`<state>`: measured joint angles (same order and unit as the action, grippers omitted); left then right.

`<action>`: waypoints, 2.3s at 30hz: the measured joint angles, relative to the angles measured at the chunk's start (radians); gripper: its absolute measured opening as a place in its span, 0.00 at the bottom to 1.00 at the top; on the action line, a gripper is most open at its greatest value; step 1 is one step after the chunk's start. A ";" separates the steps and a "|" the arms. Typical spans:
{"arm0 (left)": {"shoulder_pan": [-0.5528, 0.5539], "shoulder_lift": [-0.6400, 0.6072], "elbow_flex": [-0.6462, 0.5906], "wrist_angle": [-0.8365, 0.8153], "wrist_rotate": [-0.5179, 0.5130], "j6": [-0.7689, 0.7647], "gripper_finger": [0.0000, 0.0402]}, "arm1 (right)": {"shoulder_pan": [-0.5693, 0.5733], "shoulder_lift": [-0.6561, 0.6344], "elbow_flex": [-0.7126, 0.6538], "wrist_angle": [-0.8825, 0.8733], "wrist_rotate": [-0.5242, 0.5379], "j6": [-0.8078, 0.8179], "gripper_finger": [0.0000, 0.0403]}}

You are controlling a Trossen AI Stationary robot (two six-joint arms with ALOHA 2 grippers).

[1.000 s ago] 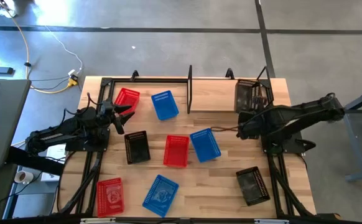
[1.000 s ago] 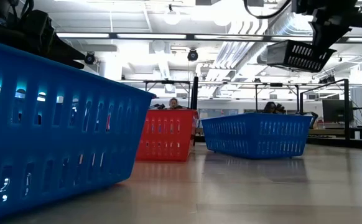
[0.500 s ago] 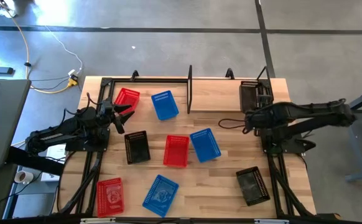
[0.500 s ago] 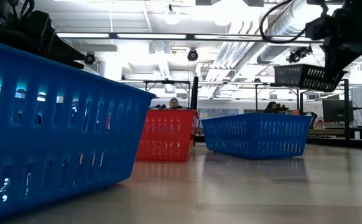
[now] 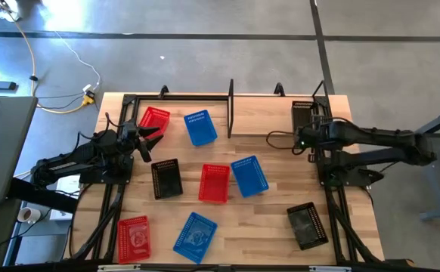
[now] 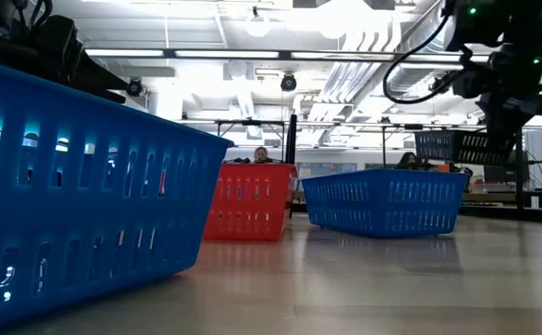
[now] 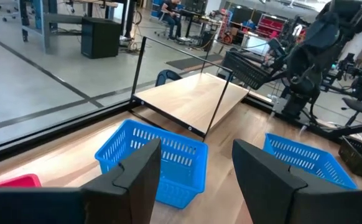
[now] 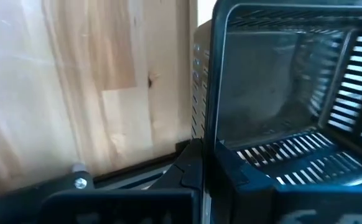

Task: Stack baskets on shelf by color
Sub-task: Put the top right black basket on the shelf, then put the top blue basket on the shelf

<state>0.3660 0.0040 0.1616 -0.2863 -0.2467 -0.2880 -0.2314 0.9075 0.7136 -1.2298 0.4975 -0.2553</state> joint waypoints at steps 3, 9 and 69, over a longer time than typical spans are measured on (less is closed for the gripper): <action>0.000 0.000 0.000 0.000 0.000 -0.015 0.47 | -0.064 0.008 0.000 0.035 -0.018 -0.082 0.00; 0.000 0.000 0.000 0.000 -0.004 -0.016 0.47 | -0.193 0.040 0.000 0.062 -0.060 -0.189 0.00; 0.000 0.000 0.000 0.000 -0.003 -0.016 0.47 | -0.338 0.172 0.041 0.141 -0.068 -0.302 0.22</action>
<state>0.3656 0.0043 0.1614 -0.2866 -0.2501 -0.3038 -0.5690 1.0798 0.7541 -1.0887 0.4294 -0.5578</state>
